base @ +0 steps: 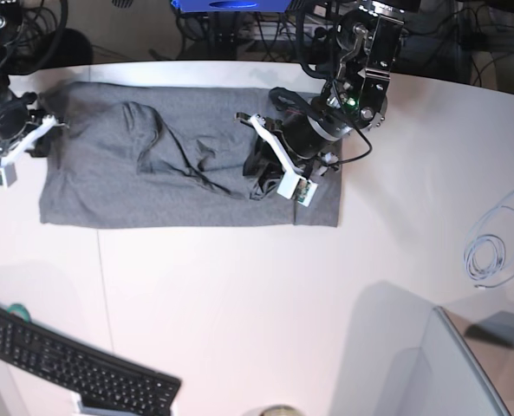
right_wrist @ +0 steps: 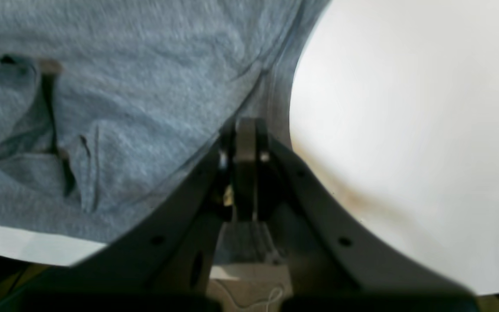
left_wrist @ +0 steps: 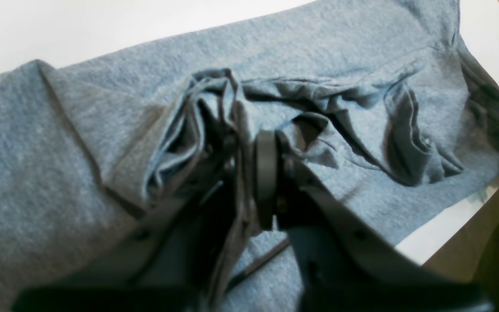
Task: Layout the t-shirt on the table in an organized manner, then fold the t-shirt properly
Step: 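Grasp the strip's end with the left gripper and fold it inward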
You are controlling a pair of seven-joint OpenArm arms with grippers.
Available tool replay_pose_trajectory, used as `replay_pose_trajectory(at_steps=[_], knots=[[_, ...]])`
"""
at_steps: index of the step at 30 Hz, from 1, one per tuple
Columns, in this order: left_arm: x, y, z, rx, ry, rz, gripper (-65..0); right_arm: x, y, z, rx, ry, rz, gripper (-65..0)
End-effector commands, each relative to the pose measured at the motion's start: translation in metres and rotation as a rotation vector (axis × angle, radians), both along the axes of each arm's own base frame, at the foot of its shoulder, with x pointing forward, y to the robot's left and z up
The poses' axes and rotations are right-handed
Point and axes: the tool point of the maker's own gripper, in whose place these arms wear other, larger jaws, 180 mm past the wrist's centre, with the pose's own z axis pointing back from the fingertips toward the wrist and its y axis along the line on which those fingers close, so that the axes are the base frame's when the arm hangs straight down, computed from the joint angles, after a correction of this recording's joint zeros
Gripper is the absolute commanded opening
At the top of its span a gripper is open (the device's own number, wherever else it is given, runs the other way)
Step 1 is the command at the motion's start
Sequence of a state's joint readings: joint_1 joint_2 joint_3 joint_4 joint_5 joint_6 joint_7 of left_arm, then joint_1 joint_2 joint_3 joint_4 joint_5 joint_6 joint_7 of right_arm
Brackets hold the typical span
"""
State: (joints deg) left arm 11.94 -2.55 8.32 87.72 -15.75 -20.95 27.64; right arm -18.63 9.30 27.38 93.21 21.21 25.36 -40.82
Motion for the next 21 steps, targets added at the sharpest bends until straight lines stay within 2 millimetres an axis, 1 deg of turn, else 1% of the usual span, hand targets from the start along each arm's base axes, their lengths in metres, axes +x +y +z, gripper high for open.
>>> replay_pose_trajectory(at_steps=[1, 3, 5, 7, 11, 16, 17, 19, 20, 21], knots=[[0.008, -0.004, 0.013, -0.033, -0.044, 0.005, -51.5, 0.008, -0.005, 0.009, -0.008, -0.038, 0.004, -63.8], [0.008, -0.005, 0.015, -0.039, -0.047, 0.007, -42.9, 0.008, -0.005, 0.009, -0.008, -0.038, 0.004, -63.8], [0.008, -0.006, 0.015, -0.042, -0.046, 0.004, -37.0, 0.008, -0.005, 0.009, -0.008, -0.038, 0.004, -63.8], [0.005, -0.014, 0.016, -0.047, -0.046, -0.018, -34.2, 0.008, -0.005, 0.009, -0.008, -0.038, 0.004, -63.8], [-0.009, -0.041, 0.017, -0.061, -0.041, -0.105, -33.2, 0.008, -0.004, 0.010, -0.007, -0.039, 0.004, -63.8], [-0.021, -0.075, 0.025, -0.095, -0.050, -0.197, -33.4, 0.008, -0.004, 0.009, -0.006, -0.039, 0.003, -63.8], [-0.022, -0.078, 0.027, -0.099, -0.055, -0.208, -33.4, 0.008, -0.004, 0.009, -0.006, -0.039, 0.003, -63.8], [-0.021, -0.079, 0.038, -0.108, -0.082, -0.209, -33.6, 0.008, -0.004, 0.009, -0.006, -0.039, 0.003, -63.8], [-0.018, -0.077, 0.045, -0.111, -0.104, -0.203, -33.6, 0.008, -0.005, 0.010, -0.007, -0.039, 0.000, -63.8], [-0.019, -0.068, 0.047, -0.099, -0.112, -0.192, -33.7, 0.008, -0.005, 0.010, -0.007, -0.039, 0.000, -63.8]])
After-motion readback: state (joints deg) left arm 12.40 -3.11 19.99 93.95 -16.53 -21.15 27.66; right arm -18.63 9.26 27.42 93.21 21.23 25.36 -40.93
